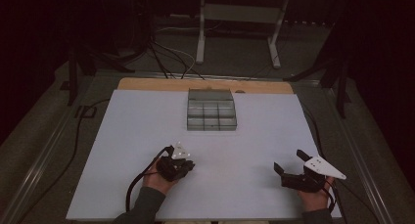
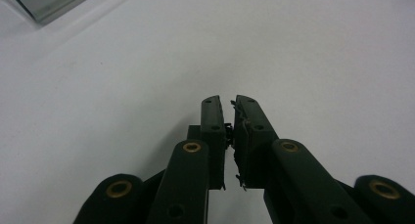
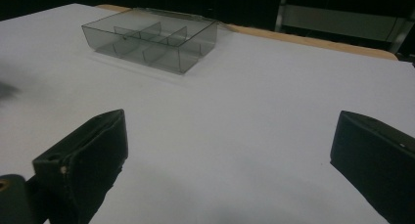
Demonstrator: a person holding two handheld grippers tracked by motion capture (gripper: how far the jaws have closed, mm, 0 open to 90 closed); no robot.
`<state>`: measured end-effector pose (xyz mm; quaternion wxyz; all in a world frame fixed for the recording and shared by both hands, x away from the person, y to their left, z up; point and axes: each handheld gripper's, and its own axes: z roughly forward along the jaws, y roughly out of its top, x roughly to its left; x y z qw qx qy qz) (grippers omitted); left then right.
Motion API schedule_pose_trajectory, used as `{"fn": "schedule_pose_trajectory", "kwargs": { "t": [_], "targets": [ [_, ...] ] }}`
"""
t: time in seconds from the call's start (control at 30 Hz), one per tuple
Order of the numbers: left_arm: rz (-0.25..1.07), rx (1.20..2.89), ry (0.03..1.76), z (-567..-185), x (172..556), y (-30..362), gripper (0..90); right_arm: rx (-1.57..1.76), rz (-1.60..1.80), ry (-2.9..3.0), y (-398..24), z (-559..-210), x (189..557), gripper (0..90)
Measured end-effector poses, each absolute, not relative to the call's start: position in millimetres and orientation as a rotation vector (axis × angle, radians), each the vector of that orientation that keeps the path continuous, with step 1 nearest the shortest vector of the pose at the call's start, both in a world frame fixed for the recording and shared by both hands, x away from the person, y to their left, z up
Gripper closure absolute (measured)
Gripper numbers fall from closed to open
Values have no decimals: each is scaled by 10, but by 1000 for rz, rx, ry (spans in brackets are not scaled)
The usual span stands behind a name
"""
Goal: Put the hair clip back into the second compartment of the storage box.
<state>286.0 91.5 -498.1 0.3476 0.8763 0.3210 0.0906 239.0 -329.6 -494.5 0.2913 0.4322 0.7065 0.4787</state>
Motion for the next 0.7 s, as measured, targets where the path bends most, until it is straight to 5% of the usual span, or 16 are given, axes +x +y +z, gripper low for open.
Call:
{"fn": "schedule_pose_trajectory", "kwargs": {
  "t": [0.7],
  "targets": [
    [224, 2212, 842, -4836, 2927, 952, 846, 1154, 1276, 1882, -3292, -4939, 2384, 5]
  ]
}}
